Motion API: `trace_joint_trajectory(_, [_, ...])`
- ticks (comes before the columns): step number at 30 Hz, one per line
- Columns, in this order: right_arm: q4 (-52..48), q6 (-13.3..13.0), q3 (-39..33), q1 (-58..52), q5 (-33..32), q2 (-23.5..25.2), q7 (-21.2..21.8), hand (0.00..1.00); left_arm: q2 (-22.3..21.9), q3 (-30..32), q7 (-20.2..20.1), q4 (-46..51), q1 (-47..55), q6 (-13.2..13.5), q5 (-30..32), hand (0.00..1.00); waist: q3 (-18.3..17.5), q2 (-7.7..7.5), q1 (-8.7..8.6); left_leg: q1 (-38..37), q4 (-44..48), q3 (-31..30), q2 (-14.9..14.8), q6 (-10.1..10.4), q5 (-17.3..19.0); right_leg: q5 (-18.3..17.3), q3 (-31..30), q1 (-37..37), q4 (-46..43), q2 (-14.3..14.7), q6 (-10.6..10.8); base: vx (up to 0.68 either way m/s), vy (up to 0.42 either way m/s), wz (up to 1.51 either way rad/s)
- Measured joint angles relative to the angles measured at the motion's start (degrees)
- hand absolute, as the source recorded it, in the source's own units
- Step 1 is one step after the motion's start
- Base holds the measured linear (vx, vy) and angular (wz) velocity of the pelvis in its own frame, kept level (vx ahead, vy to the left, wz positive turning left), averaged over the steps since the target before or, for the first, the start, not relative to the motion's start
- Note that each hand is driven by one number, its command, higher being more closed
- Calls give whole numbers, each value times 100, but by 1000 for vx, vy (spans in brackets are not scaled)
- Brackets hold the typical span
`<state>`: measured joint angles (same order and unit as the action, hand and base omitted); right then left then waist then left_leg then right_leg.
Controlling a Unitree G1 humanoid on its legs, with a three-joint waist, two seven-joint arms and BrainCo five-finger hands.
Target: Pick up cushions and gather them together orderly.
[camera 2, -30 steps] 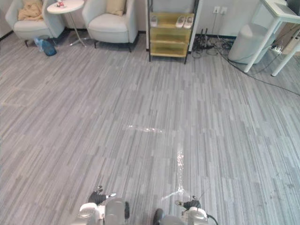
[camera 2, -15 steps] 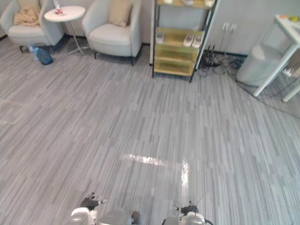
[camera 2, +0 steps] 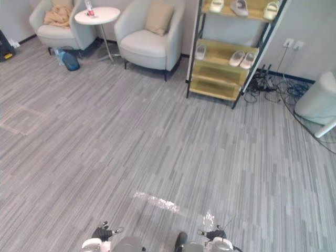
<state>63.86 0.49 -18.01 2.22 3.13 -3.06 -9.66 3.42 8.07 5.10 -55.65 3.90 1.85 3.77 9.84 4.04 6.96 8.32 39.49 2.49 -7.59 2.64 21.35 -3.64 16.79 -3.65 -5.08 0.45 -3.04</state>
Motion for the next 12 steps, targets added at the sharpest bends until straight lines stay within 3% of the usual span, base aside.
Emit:
trace_joint_trajectory(1, [0, 0, -38, 23, -60, 15, -9, 0, 15, -30, 6, -6, -16, -1, -1, 0, 4, -10, 8, 74, -828, -139, 138, 56, -113, -7, -81, -45, 51, -79, 99, 224, 131, -39])
trace_joint_trajectory(2, [3, 1, -128, 4, -77, -20, -15, 0, -25, -82, 11, -23, -2, -1, -2, 0, -38, 56, 18, 54, -1622, -318, 218, 152, -1014, -48, -187, -56, 75, -64, 252, 220, 153, -40])
trace_joint_trajectory(8, [-47, 55, -218, -233, -58, 167, -22, 0, 142, -109, 8, -117, -83, -1, -14, 0, -139, -284, 88, -437, -2122, -133, 591, 34, -1054, -140, -291, -332, 193, -423, 514, 200, 101, -1])
trace_joint_trajectory(12, [-57, 45, -342, -245, -19, 280, -4, 0, 173, -113, 3, -138, -70, -2, -18, 0, -209, -387, 90, -742, -2659, -66, 713, -92, -1210, -157, -335, -362, 294, -530, 568, 68, 6, -6])
